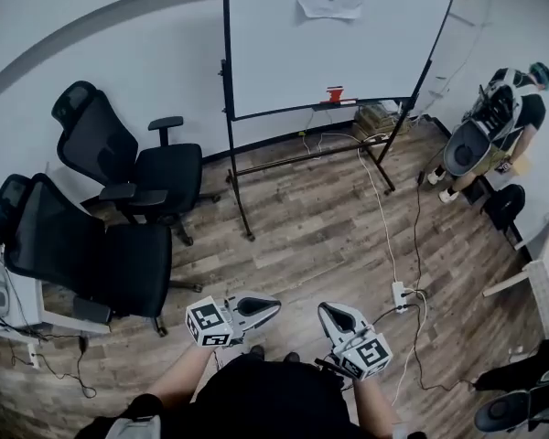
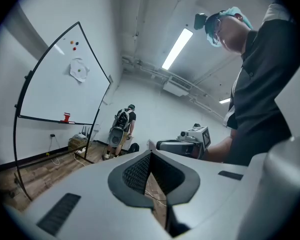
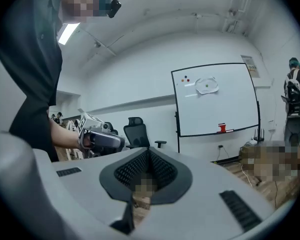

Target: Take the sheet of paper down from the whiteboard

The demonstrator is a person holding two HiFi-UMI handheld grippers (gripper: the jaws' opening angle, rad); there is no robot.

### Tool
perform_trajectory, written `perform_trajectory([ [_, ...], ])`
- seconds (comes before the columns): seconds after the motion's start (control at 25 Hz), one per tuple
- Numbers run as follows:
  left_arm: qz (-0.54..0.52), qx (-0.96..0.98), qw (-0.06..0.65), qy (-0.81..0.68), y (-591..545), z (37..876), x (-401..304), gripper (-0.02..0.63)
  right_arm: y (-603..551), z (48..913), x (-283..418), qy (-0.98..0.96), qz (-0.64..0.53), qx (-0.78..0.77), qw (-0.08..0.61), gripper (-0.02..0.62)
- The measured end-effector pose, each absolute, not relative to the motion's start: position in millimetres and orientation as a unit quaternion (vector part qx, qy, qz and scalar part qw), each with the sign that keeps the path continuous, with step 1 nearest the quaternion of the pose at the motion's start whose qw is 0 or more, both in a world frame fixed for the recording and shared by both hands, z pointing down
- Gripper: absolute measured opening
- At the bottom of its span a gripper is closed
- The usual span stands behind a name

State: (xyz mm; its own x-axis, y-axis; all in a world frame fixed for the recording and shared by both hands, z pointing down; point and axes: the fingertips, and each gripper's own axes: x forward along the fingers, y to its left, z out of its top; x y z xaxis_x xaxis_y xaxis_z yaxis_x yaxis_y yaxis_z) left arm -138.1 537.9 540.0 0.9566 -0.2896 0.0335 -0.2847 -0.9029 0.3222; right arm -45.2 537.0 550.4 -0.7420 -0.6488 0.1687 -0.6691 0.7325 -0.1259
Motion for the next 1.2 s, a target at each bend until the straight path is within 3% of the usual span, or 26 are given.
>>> perform_trajectory([
  [0.44,-0.019,0.979,0.175,-0.107,535,569,-148,0.011,561,600,-80,-0.919,0.110,0.360,0.118,0.023],
  [0.92,0.018,0.971,0.186,-0.149,485,577,-144,0.011,469,604,-56,-0.921,0.100,0.368,0.077,0.023],
  [1.2,0.038,0.972,0.186,-0.136,408,574,-69,0.011,382,589,11,-0.927,0.080,0.367,0.022,0.023],
])
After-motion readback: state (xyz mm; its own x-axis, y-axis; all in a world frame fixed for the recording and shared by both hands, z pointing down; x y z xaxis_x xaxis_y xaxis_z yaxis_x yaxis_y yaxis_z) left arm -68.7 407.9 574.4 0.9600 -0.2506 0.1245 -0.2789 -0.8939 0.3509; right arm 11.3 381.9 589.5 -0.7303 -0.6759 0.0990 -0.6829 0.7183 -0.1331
